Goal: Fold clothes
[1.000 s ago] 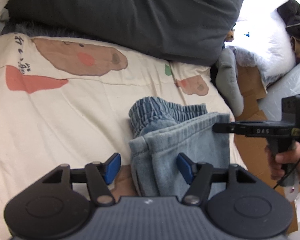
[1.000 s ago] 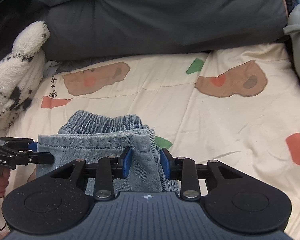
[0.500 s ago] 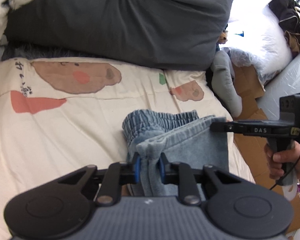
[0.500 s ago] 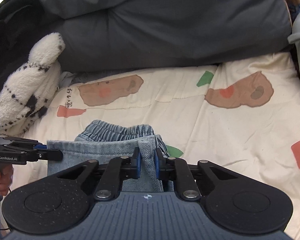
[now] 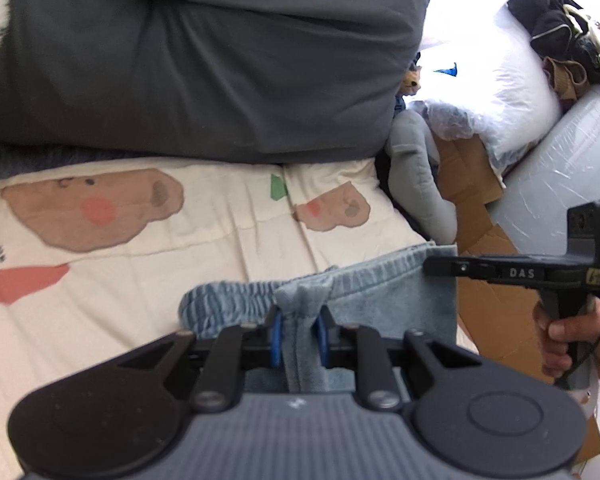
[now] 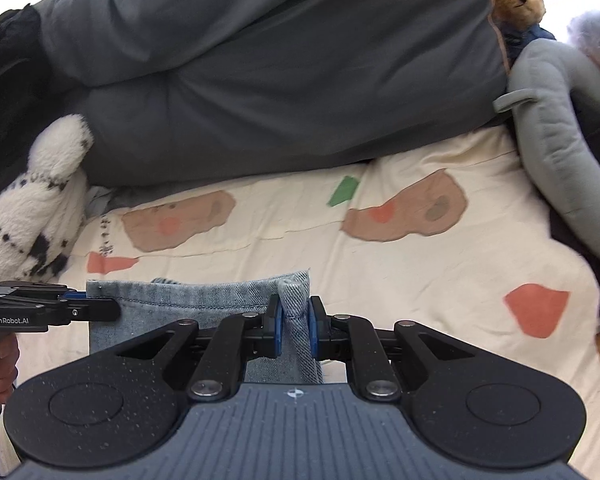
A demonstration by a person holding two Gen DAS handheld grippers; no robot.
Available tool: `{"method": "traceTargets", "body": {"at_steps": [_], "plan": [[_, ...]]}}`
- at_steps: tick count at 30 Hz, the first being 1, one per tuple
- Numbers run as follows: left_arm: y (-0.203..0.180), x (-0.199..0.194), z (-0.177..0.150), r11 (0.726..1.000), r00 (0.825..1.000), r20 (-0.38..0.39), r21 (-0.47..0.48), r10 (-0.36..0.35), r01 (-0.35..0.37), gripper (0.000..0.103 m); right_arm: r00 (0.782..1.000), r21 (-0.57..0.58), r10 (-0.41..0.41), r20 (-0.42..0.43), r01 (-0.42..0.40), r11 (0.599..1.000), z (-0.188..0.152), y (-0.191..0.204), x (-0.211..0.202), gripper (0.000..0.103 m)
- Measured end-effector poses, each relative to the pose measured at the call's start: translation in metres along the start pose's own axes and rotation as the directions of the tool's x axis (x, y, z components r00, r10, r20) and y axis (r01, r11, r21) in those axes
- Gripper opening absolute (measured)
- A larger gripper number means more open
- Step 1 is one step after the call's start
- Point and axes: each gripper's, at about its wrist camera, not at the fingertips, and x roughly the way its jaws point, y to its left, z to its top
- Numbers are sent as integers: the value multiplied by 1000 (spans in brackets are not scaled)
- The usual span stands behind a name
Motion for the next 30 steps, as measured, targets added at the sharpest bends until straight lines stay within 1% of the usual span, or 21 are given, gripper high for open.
{"method": "traceTargets", "body": {"at_steps": [2,6,11,16,19,21,22,24,25,26,28,30], "plan": [[2,10,2,1000,1000,-17,-2,7,-7,18,1000,4,-17,-3,17,1000,3,-4,0,12],[8,26,4,1000,999,-47,-5,26,-26,18,998,-8,-45,-46,44,999,3,-5,14,12],[10,28,5,999,998,-46,12,34,-34,18,996,2,-67,-58,67,998,5,-5,28,12],[17,34,3,999,998,-51,16,41,-40,19,997,-2,-58,-59,58,998,6,-2,31,12],[21,38,2,999,998,-54,17,45,-44,21,995,7,-77,-66,78,997,4,-3,40,13],[19,33,3,999,998,-48,18,51,-50,22,992,18,-103,-67,105,994,3,-4,43,16],[18,30,4,998,998,-45,18,54,-53,24,990,26,-123,-65,125,992,2,-5,44,20],[16,24,6,998,997,-38,19,60,-59,31,986,51,-156,-50,159,986,2,-7,41,23],[12,18,6,997,997,-22,42,69,-69,39,989,67,-145,-26,147,987,1,-7,34,29],[8,11,7,994,997,-3,69,80,-80,41,991,83,-134,-2,133,988,1,-8,28,37],[4,2,8,994,998,8,88,61,-62,41,991,89,-129,35,125,988,-1,-5,17,37],[-2,-5,10,993,998,9,106,55,-56,40,992,85,-115,52,110,990,-3,1,11,37]]}}
